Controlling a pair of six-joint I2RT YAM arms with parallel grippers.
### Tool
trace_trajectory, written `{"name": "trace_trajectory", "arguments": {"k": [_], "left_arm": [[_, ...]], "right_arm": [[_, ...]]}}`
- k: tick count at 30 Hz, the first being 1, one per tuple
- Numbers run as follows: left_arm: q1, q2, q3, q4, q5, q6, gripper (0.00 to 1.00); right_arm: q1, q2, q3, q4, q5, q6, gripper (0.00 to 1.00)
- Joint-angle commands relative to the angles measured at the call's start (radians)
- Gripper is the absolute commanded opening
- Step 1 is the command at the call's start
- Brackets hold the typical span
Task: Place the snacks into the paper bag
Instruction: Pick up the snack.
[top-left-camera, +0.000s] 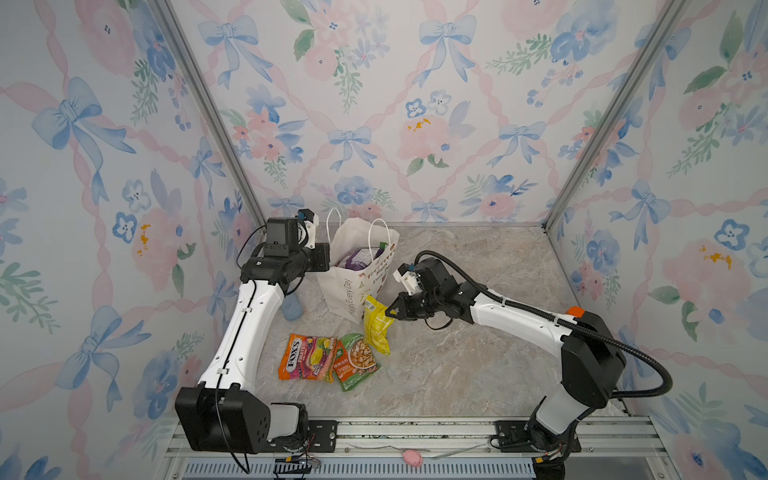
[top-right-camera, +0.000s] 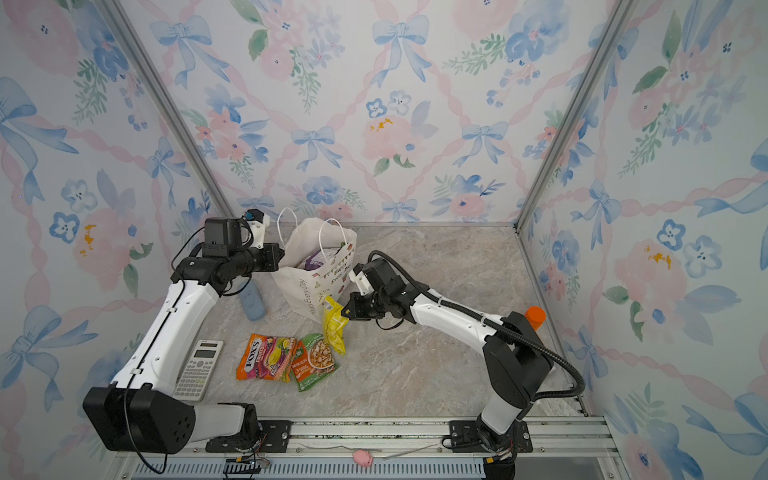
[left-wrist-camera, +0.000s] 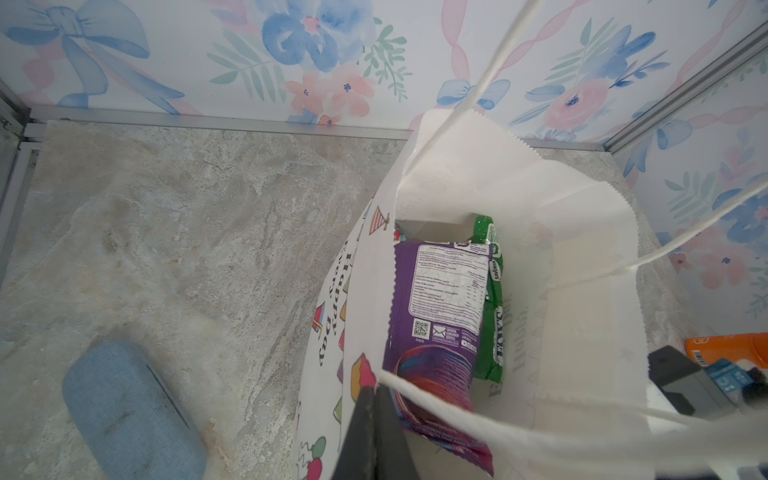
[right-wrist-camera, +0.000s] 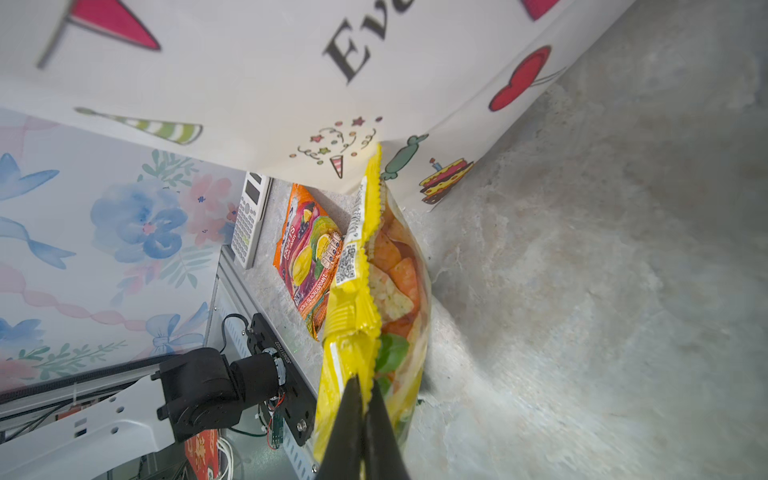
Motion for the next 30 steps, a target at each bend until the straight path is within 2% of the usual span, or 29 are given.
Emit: {"name": "trace_trajectory", "arguments": {"k": [1,12,16,24,30], "left_arm": [[0.008,-0.025,0.005,-0.004,0.034,0.005,0.0],[0.008,-0.026,0.007,-0.004,0.04,0.002,0.0],[0.008,-0.024,0.008,-0.004,0.042,0.002,0.0],[0.008,-0.023,0.008,-0.004,0.047,0.001,0.0],[0.008,-0.023,0.008,-0.004,0.047,0.001,0.0]], "right_arm": [[-0.029,-0.068,0.038,-0.089,0.042,-0.072,0.0],[-0.125,-0.187,0.113,-0.241,0.145,-0.171,0.0],[-0.151,-0.219,0.179,-0.294,0.223,-0.23,0.0],[-0.191,-0.216,0.362,-0.327,0.301,-0.326,0.0],[-0.205,-0.135,0.58,-0.362,0.324,-0.404,0.0]]}}
